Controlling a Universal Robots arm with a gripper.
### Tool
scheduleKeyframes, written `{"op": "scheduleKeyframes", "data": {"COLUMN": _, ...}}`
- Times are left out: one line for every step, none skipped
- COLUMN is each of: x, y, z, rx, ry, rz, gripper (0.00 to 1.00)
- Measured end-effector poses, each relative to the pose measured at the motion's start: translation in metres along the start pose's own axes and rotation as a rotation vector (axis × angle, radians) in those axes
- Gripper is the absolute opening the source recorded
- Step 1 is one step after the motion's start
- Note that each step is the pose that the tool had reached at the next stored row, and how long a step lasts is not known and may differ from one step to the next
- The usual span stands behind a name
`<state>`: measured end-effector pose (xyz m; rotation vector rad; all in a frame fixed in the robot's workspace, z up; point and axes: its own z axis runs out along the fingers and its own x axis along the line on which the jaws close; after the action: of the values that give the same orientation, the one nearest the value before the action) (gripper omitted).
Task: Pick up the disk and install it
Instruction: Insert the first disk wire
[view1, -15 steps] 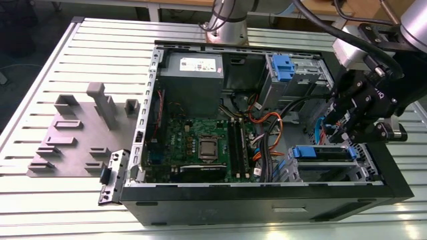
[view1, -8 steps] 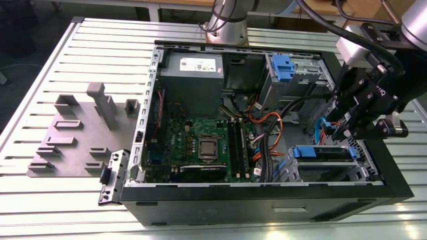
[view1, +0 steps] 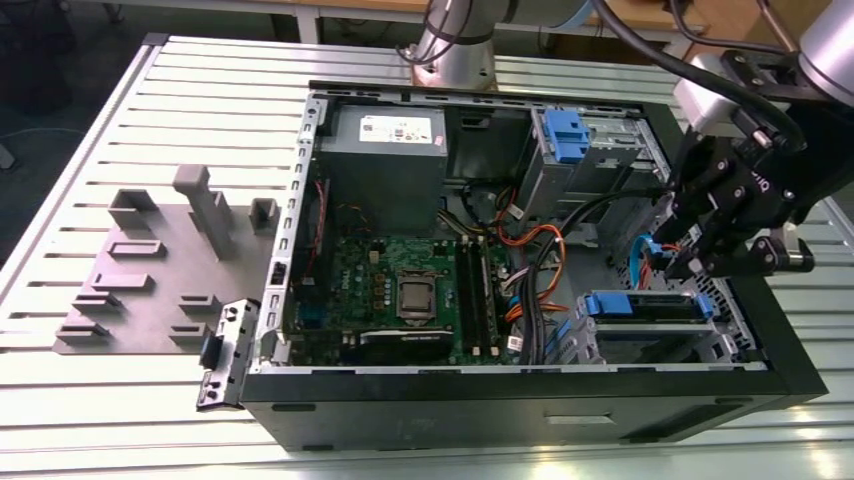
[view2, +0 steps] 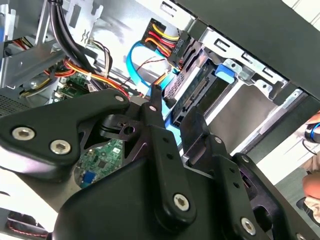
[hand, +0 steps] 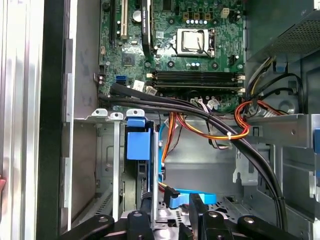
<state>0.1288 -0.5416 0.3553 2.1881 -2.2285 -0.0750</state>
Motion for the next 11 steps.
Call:
{"op": "scheduleKeyframes", "data": {"x": 0.0000, "y": -0.0001, "z": 0.0007, "rx": 0.0000, "ry": 0.0006, "rz": 0.000, "gripper": 0.42}}
{"op": "scheduleKeyframes", "data": {"x": 0.0000, "y": -0.0001, "z": 0.0014, "rx": 0.0000, "ry": 0.0010, "rz": 0.001, "gripper": 0.42}}
{"op": "scheduleKeyframes", "data": {"x": 0.0001, "y": -0.0002, "z": 0.0024, "rx": 0.0000, "ry": 0.0011, "rz": 0.001, "gripper": 0.42}}
{"op": "scheduleKeyframes", "data": {"x": 0.0001, "y": -0.0002, "z": 0.0030, "rx": 0.0000, "ry": 0.0014, "rz": 0.001, "gripper": 0.42}}
{"op": "scheduleKeyframes", "data": {"x": 0.0000, "y": -0.0002, "z": 0.0035, "rx": 0.0000, "ry": 0.0015, "rz": 0.001, "gripper": 0.42}}
{"op": "scheduleKeyframes", "data": {"x": 0.0001, "y": -0.0002, "z": 0.0040, "rx": 0.0001, "ry": 0.0016, "rz": 0.001, "gripper": 0.42}}
{"op": "scheduleKeyframes", "data": {"x": 0.0001, "y": -0.0003, "z": 0.0044, "rx": 0.0001, "ry": 0.0017, "rz": 0.001, "gripper": 0.42}}
{"op": "scheduleKeyframes", "data": {"x": 0.0001, "y": -0.0003, "z": 0.0045, "rx": 0.0001, "ry": 0.0020, "rz": 0.001, "gripper": 0.42}}
{"op": "scheduleKeyframes", "data": {"x": 0.0001, "y": -0.0002, "z": 0.0044, "rx": 0.0001, "ry": 0.0021, "rz": 0.001, "gripper": 0.42}}
{"op": "scheduleKeyframes", "data": {"x": 0.0001, "y": -0.0003, "z": 0.0045, "rx": 0.0001, "ry": 0.0020, "rz": 0.001, "gripper": 0.42}}
{"op": "scheduleKeyframes", "data": {"x": 0.0001, "y": -0.0003, "z": 0.0045, "rx": 0.0000, "ry": 0.0020, "rz": 0.001, "gripper": 0.42}}
